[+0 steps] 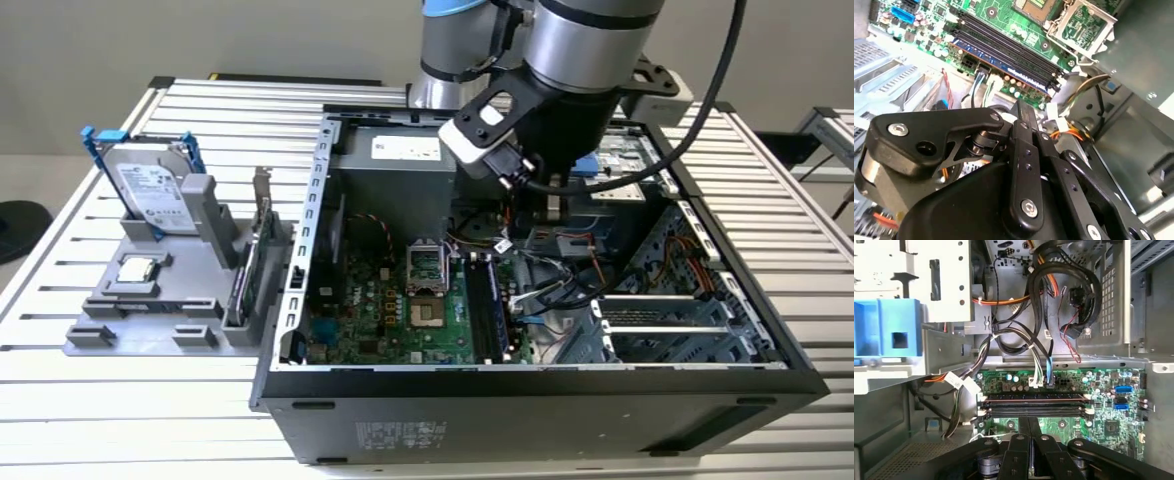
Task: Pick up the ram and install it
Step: 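Press down the ram until it locks into place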
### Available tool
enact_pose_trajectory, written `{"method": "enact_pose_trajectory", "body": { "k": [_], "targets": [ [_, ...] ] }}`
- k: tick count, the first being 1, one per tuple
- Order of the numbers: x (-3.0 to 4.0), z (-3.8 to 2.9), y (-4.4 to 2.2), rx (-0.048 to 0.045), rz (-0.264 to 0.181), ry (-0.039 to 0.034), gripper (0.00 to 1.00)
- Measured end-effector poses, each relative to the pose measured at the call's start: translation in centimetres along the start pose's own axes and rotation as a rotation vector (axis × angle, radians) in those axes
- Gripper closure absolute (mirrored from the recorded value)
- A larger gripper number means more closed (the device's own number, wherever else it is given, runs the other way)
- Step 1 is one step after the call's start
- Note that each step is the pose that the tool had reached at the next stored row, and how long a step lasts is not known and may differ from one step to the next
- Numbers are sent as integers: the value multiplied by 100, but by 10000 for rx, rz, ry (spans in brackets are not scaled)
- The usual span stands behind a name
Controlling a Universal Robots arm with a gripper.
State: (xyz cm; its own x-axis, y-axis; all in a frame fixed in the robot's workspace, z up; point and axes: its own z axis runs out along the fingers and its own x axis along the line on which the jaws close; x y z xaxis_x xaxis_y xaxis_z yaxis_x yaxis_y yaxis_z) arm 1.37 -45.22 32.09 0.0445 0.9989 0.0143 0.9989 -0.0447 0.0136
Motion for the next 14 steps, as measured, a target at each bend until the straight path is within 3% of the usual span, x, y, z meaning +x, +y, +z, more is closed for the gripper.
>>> {"method": "enact_pose_trajectory", "body": {
  "k": [6,14],
  "targets": [
    [2,-138,3,-11,-2,1,100],
    [2,-153,2,-13,0,2,100]
  ]
}}
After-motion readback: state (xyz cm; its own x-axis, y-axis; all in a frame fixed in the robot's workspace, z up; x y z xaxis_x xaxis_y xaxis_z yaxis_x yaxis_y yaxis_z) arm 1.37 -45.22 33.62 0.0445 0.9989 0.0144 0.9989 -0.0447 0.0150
